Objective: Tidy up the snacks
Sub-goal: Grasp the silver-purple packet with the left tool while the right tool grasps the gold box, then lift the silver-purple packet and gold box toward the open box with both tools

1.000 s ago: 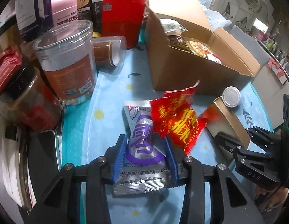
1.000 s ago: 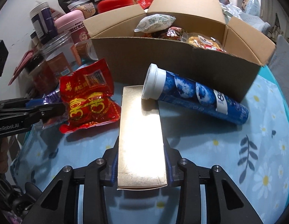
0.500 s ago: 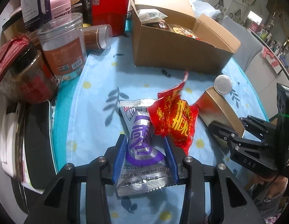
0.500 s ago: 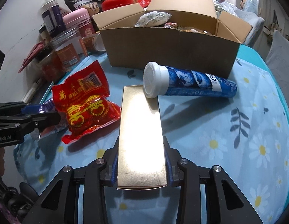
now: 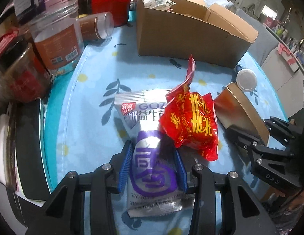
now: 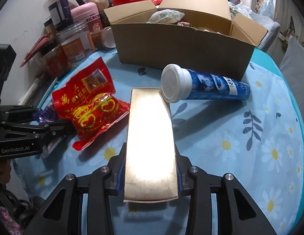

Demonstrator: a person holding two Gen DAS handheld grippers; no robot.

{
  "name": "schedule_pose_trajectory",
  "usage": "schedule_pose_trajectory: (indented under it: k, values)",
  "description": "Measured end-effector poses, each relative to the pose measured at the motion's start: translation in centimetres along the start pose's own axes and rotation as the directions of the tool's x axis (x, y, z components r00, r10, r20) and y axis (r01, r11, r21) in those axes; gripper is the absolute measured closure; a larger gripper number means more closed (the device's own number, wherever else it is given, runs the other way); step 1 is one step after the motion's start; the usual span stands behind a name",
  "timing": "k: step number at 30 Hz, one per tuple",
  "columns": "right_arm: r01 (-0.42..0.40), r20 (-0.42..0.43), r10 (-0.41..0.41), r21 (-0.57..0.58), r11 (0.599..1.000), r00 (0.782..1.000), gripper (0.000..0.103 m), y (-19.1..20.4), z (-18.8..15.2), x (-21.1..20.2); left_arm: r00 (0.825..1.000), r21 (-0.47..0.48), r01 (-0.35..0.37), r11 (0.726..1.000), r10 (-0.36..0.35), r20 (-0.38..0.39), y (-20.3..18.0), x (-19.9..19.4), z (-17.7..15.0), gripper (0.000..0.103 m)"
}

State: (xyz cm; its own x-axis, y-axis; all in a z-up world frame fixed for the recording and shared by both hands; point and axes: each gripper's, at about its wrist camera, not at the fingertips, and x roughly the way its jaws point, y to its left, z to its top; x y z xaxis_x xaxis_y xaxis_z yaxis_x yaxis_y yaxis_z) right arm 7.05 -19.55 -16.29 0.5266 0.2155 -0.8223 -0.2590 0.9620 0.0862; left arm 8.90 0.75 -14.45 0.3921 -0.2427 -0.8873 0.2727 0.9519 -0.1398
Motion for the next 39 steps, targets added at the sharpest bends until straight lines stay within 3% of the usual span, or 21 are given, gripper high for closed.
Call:
schedule_pose_trajectory:
  k: [7, 9, 11, 15, 32, 39]
  values:
    - [0.044, 0.005, -0.044, -0.044, 0.998, 0.999, 0.056, 1.1, 0.4, 0.8, 0.998, 0.019, -0.035, 0.999, 0.034, 0.046, -0.7, 0.3, 0.0, 0.06]
    - [0.046, 0.014, -0.045, -0.054, 0.997, 0.999, 0.056, 1.3, 0.5, 0.9, 0.996, 0.035, -0.064, 0.997, 0.062, 0.063, -0.8, 0.2, -0.2, 0.067]
    - [0.046, 0.025, -0.045, -0.063, 0.997, 0.999, 0.065, 1.3, 0.5, 0.9, 0.994, 0.05, -0.087, 0.995, 0.083, 0.073, -0.9, 0.1, -0.4, 0.068]
    - [0.028, 0.027, -0.026, -0.047, 0.999, 0.999, 0.065, 1.1, 0.9, 0.5, 0.996, 0.037, -0.062, 0.997, 0.059, 0.068, -0.5, -0.6, -0.5, 0.069]
    - [-0.049, 0.119, 0.054, -0.052, 0.997, 0.991, 0.066, 2.1, 2.1, -4.1, 0.984, 0.076, -0.015, 0.997, 0.001, 0.181, -1.8, -5.5, 1.2, 0.07]
    - [-0.063, 0.173, 0.074, -0.071, 0.996, 0.982, 0.066, 2.5, 3.2, -6.4, 0.967, 0.095, -0.011, 0.995, -0.013, 0.256, -2.4, -7.9, 2.4, 0.069]
